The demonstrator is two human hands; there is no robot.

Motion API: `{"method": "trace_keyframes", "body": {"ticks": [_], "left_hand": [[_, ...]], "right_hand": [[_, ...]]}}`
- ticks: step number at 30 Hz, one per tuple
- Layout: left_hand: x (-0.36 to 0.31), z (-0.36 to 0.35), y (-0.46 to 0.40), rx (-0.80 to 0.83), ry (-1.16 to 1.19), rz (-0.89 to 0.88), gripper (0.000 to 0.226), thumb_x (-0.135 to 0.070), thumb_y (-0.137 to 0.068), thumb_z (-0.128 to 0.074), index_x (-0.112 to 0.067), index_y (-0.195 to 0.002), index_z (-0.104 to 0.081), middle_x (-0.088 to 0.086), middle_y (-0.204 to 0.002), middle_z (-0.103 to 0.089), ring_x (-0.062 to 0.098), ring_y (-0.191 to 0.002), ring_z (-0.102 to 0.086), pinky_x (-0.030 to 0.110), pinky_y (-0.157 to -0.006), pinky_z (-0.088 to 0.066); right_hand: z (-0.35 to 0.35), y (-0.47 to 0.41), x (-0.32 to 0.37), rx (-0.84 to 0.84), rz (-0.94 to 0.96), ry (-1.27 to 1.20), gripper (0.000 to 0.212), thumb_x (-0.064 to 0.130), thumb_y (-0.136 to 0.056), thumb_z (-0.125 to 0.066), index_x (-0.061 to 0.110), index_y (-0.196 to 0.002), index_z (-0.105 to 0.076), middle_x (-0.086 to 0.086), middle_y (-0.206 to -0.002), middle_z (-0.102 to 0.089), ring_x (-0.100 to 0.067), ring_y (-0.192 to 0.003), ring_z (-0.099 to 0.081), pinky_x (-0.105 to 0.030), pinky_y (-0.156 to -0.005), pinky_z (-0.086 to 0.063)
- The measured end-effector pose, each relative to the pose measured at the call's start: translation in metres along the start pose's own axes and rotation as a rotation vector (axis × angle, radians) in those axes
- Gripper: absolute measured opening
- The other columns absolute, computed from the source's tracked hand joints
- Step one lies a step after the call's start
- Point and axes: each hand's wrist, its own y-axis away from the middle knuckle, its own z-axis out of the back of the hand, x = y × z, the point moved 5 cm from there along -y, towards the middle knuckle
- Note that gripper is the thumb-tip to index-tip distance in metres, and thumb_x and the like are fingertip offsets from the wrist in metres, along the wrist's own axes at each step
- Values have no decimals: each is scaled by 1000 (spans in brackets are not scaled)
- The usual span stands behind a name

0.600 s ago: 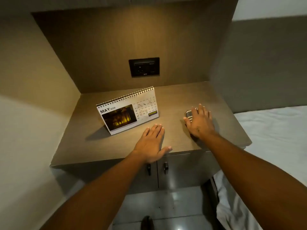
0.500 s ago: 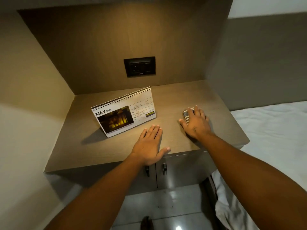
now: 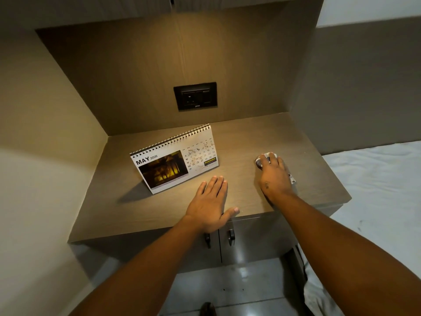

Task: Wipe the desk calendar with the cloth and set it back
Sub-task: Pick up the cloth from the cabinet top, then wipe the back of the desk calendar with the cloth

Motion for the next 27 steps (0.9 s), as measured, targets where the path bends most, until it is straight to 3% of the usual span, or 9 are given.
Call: {"method": "trace_keyframes", "body": {"ticks": [5,8,14,16,18,23,25,27], "left_hand": [[1,10,8,50,27,63,97,-78,-91,-11,-11,-159,8,10,-168,13,23,-152,18,46,-124,7],[12,37,18,-47,2,74,93,-75,-94,-16,-13,-159,8,10,-167,14,22,-152,19,46,-124,6],[49,139,23,-309,-188,-39,85,-64,-101,-31,-8,-160,-5,13,-169,-1,25,-155,8,48,-125,-4],[69,169,16,-347,-257,-39,86,-61,-100,-37,-4,-159,-11,16,-168,-6,28,-155,3,48,-125,-6],[92,189,10,-328,-300,-26,89,-61,-98,-42,-4,-159,-12,16,-168,-8,29,-155,1,48,-125,-7],[144,185,-5,-162,-297,34,93,-60,-96,-49,-9,-160,-4,12,-169,0,26,-154,8,45,-125,1],[152,172,-9,-115,-264,20,87,-56,-99,-45,-12,-160,-2,11,-169,1,25,-154,9,45,-125,1],[156,165,-15,-107,-202,-5,78,-51,-102,-42,-15,-160,-3,11,-169,0,25,-154,8,45,-125,1]], "right_hand": [[2,20,10,-7,40,-160,55,5,-95,-53,19,-147,-40,-10,-155,-34,-32,-143,-28,-47,-113,-30],[0,36,30,-71,0,-390,51,7,-97,-50,17,-146,-43,-8,-151,-40,-32,-136,-39,-46,-110,-35],[-9,69,89,-99,-128,-864,45,10,-98,-49,15,-143,-49,-9,-141,-54,-25,-124,-53,-26,-95,-38],[-15,74,106,-101,-168,-966,43,11,-99,-48,19,-142,-51,-6,-137,-57,-21,-117,-56,-25,-87,-47],[-18,73,123,-124,-266,-1076,42,13,-100,-47,23,-141,-51,-3,-134,-59,-17,-113,-56,-15,-74,-44],[-21,51,171,-233,-435,-1267,47,15,-102,-48,23,-147,-41,-5,-138,-55,-19,-120,-56,-21,-77,-53],[-20,46,188,-313,-429,-1240,48,16,-102,-47,20,-149,-39,-8,-143,-50,-22,-126,-52,-30,-87,-55],[-21,44,205,-384,-388,-1174,48,18,-102,-46,18,-150,-37,-9,-153,-40,-25,-136,-43,-27,-95,-49]]}}
